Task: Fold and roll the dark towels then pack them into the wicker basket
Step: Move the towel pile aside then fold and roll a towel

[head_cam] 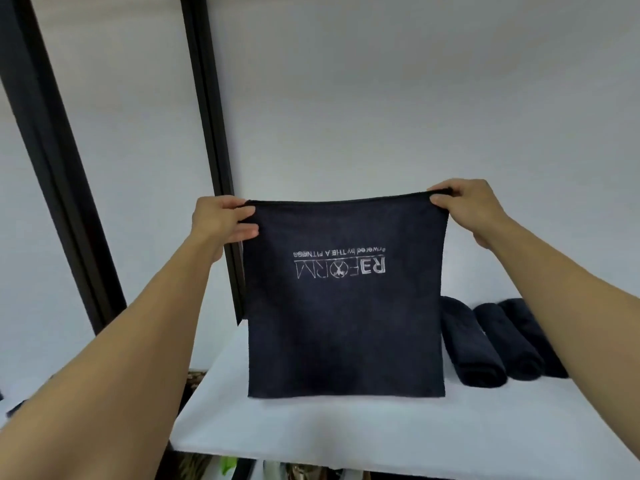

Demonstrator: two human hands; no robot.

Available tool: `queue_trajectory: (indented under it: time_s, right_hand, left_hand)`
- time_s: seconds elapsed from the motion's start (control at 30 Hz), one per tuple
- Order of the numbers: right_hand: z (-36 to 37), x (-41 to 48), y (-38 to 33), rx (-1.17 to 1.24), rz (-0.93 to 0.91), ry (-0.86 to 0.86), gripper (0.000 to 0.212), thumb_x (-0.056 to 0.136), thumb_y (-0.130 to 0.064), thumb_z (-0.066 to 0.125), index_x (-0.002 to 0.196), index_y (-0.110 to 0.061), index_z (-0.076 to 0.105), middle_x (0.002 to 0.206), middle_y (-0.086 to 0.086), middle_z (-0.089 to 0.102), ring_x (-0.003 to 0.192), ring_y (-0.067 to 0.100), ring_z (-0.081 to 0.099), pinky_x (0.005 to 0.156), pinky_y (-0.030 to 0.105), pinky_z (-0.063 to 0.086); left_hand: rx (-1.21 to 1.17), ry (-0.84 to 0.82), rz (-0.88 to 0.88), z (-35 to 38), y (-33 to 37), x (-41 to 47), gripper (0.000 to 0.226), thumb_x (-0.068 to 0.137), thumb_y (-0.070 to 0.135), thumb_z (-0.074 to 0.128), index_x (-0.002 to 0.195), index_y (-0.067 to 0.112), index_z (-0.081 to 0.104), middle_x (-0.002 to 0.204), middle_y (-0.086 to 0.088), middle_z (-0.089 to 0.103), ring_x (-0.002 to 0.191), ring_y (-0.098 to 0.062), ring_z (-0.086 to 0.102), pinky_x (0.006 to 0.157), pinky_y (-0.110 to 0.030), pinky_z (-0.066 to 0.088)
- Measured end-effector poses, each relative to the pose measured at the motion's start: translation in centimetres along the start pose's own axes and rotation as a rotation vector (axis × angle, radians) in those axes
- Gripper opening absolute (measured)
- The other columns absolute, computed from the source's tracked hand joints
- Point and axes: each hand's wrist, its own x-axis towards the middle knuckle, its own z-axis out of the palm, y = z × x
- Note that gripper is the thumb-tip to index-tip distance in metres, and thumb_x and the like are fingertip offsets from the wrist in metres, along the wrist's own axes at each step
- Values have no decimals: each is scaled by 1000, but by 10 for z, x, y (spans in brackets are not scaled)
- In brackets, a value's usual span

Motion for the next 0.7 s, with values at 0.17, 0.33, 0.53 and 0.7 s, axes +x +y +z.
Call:
queue_trajectory:
  time_s: [0.17, 0.33, 0.53, 0.7]
  right_hand:
    - [-9, -31, -10, 111, -38, 60, 19, 91, -6, 59, 101, -16, 72, 96, -7, 68, 83, 0, 60, 69, 11, 43]
    - [-18, -95, 26, 67, 71, -129, 16, 92, -9, 61, 102, -17, 71, 100, -3, 68, 90, 9, 60, 75, 22, 47]
    - [-21, -162, 102, -176, 335, -694, 12, 90, -9, 65, 93, -16, 74, 89, 2, 69, 83, 12, 62, 74, 26, 52]
    - [1, -152, 133, -222, 398, -770, 11, 90, -13, 66, 91, -20, 75, 85, -5, 67, 77, 9, 58, 71, 25, 47]
  left_hand:
    - [-28, 9, 106, -13, 4, -26, 16, 88, 5, 69, 103, 6, 66, 93, -11, 69, 78, -26, 72, 72, -31, 61]
    - [6, -72, 64, -31, -46, -75, 6, 86, 2, 69, 90, 7, 71, 85, -11, 68, 74, -22, 66, 74, -28, 57]
    - [326, -340, -250, -60, -136, -122, 12, 63, 17, 76, 71, 9, 72, 77, -4, 68, 79, -20, 54, 67, -30, 37]
    - [419, -442, -378, -53, -165, -105, 5, 77, 11, 71, 77, 7, 74, 87, -7, 69, 85, -21, 57, 73, -32, 42]
